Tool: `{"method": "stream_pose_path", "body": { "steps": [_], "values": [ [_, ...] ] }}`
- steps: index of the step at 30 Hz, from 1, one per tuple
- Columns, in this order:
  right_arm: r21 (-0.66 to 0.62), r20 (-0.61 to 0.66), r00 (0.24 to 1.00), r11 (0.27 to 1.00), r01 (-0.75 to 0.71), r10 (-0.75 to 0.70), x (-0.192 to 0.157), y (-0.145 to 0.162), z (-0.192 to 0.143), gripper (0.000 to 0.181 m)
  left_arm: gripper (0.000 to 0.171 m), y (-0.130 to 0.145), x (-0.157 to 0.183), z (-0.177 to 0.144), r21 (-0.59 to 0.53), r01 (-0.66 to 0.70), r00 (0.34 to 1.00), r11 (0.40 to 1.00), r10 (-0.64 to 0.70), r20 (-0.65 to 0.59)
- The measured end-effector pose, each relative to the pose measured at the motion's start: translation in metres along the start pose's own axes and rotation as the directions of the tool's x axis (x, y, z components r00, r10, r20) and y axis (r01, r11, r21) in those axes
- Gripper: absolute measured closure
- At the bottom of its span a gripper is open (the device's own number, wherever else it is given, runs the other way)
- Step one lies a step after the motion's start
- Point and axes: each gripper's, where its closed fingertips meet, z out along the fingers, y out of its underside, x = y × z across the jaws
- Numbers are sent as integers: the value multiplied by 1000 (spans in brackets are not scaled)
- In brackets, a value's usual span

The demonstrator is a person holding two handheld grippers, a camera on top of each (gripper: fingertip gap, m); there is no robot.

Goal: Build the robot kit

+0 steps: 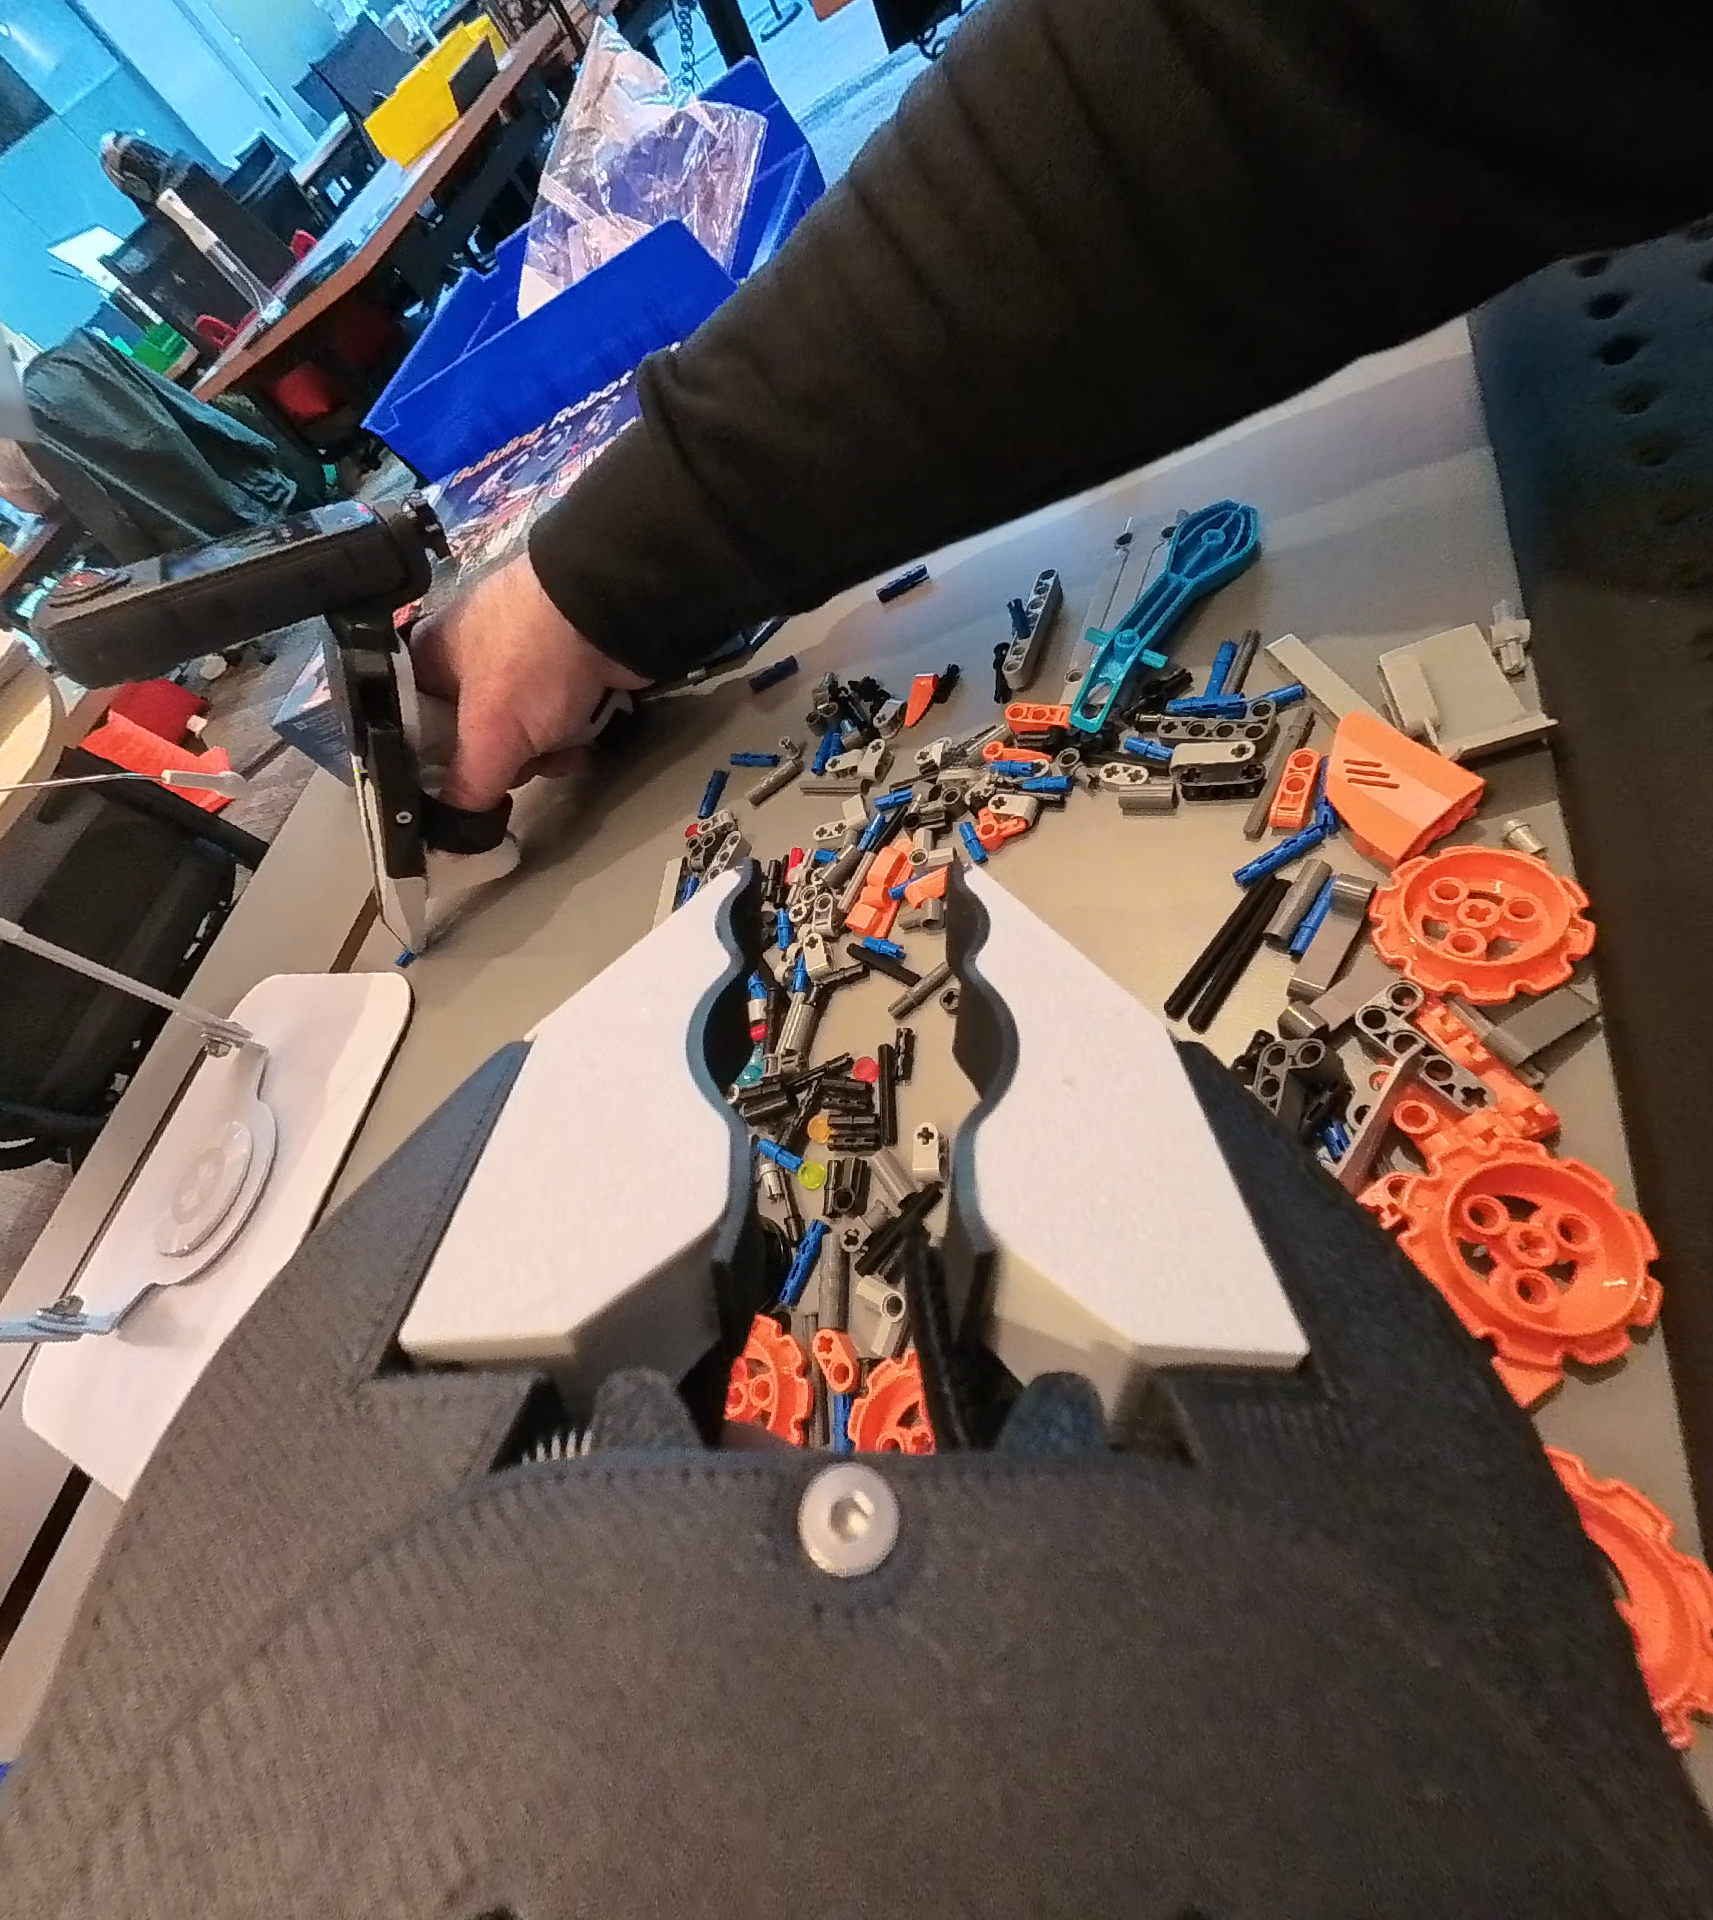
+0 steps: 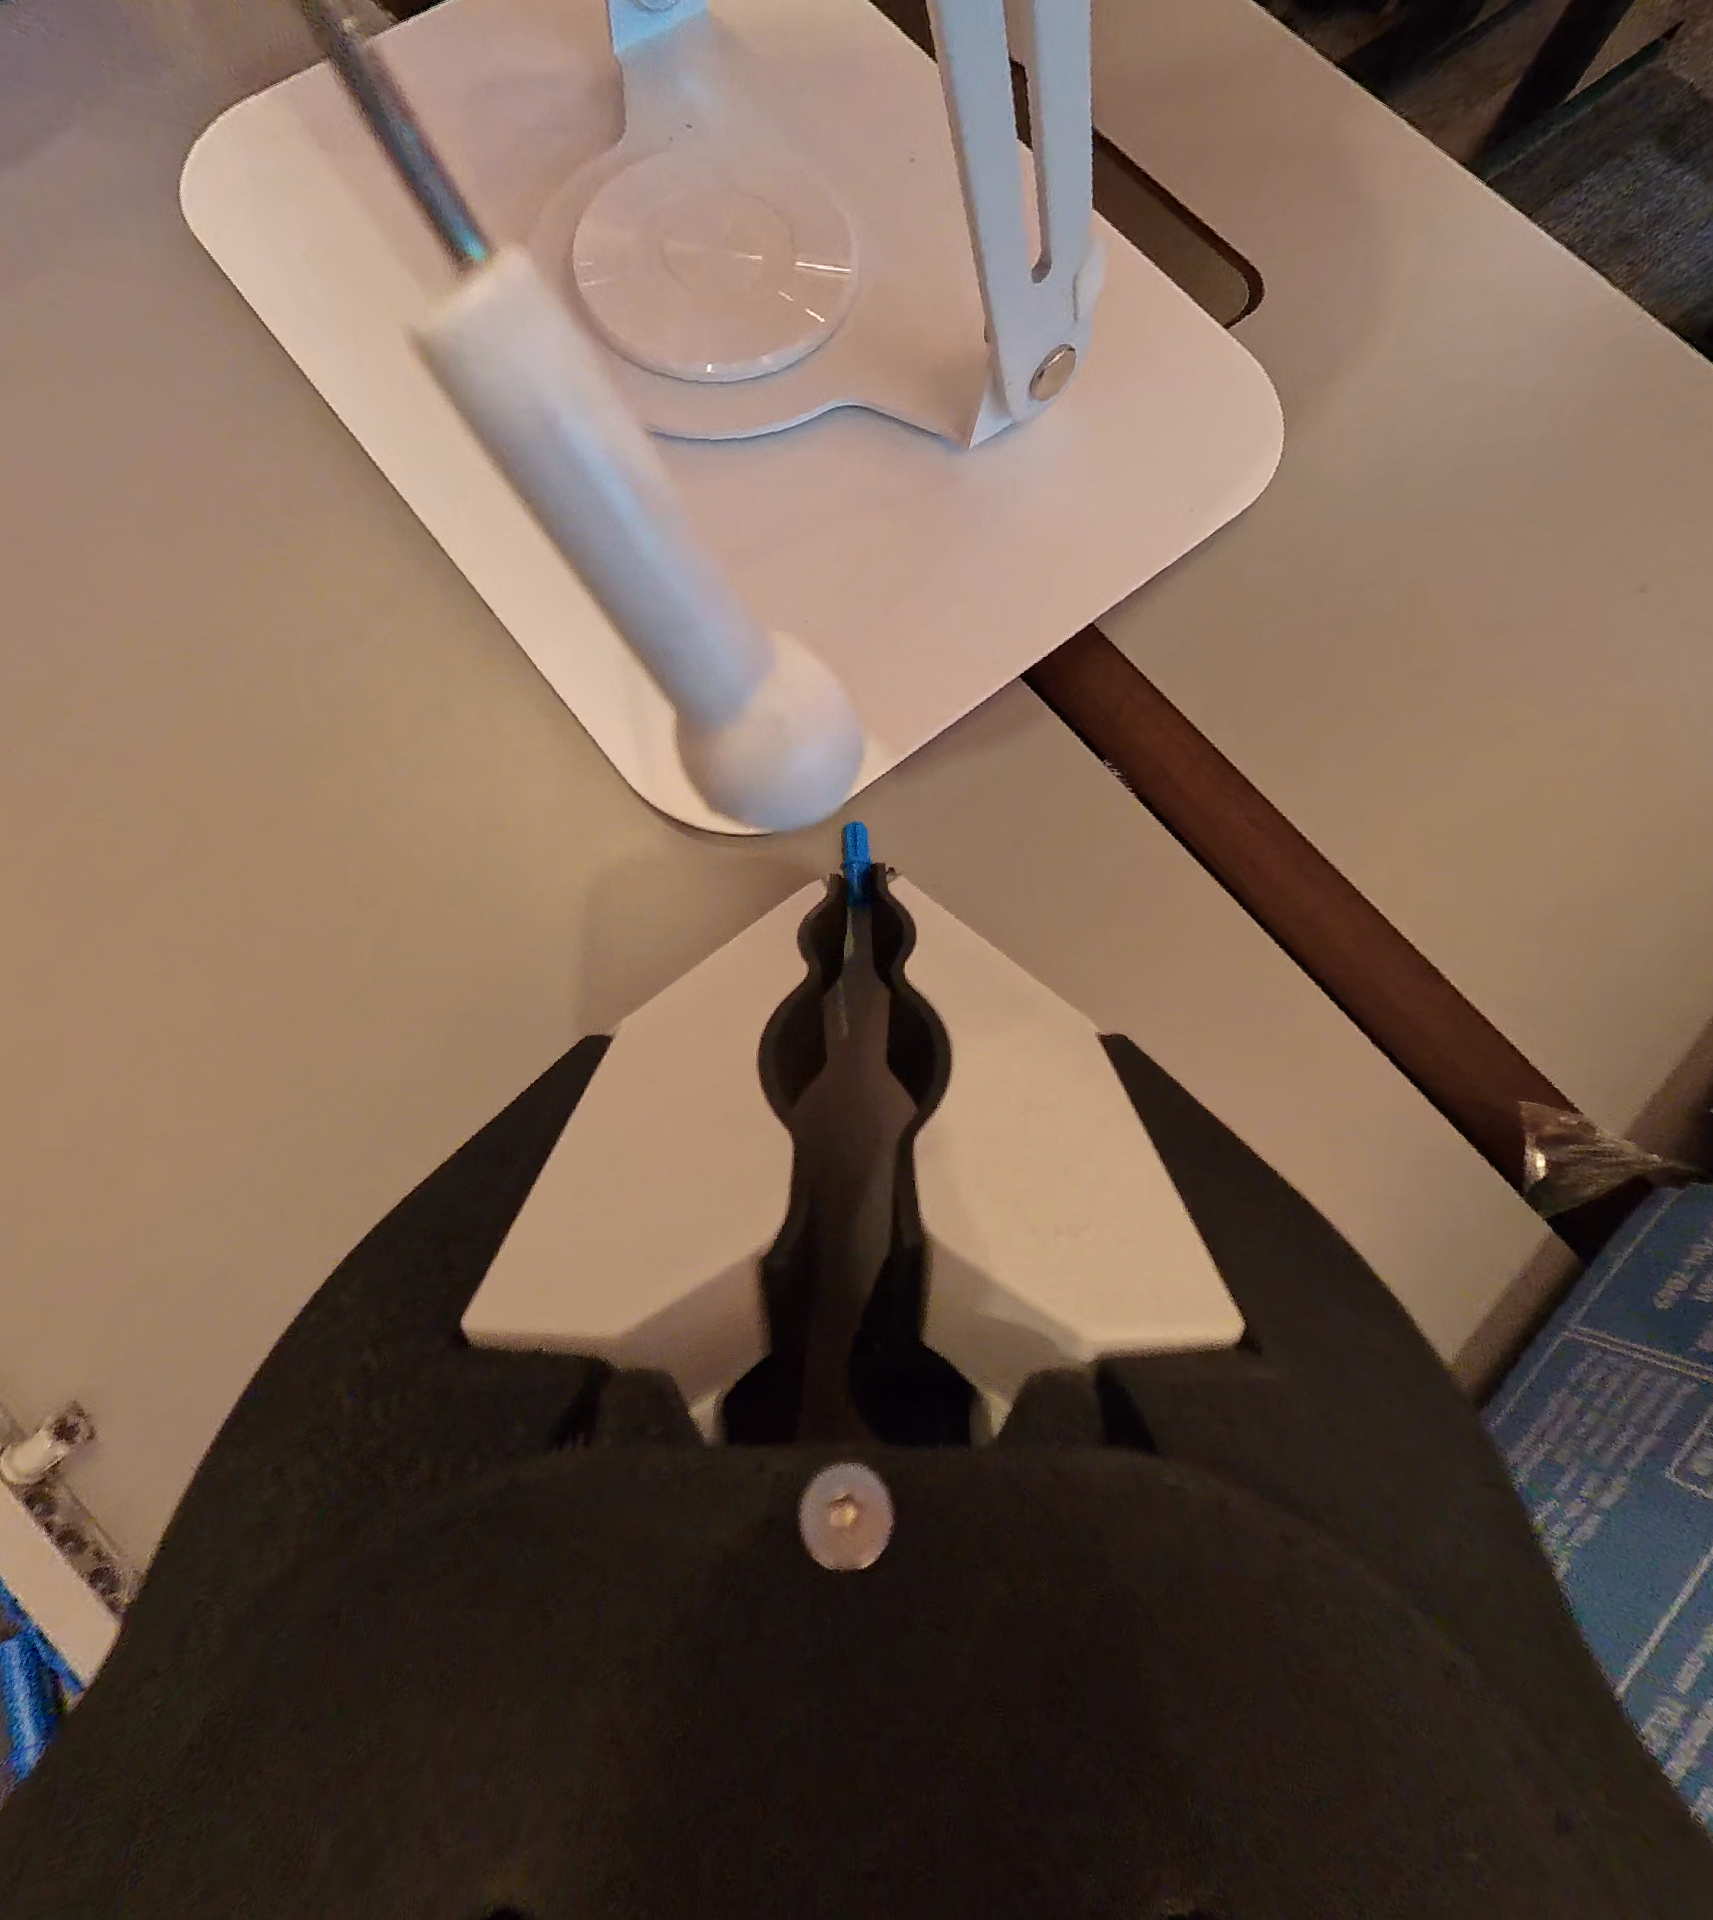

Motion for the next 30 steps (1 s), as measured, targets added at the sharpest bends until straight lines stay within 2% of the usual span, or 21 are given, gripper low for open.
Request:
{"method": "stream_pose_path", "body": {
  "steps": [5,10,12,15,18,25,28,30],
  "values": [
    [-12,44,999,1000,-13,14,-16,5,-6,179,139,-2,2,-1,5,-1,1000,1000,1,-6],
    [-58,123,992,997,41,-33,-61,22,-24,179,137,0,0,-2,-9,-34,999,999,34,3],
    [-85,169,983,993,84,-69,-85,33,-36,179,136,4,-15,-6,-42,-32,998,999,35,58],
    [-132,219,970,982,138,-107,-112,50,-55,179,139,1,-37,-18,-12,29,995,1000,-28,98],
    [-163,271,951,967,195,-146,-136,68,-72,178,138,1,-60,-32,-12,20,985,1000,-18,170],
    [-187,333,917,938,291,-218,-176,92,-97,178,139,0,-101,-62,29,66,960,997,-72,270],
    [-190,348,912,937,294,-216,-185,92,-103,162,140,6,-117,-71,20,74,946,997,-77,316],
    [-165,337,916,945,283,-216,-184,84,-106,159,141,9,-126,-78,18,78,935,997,-80,345]
  ]
}}
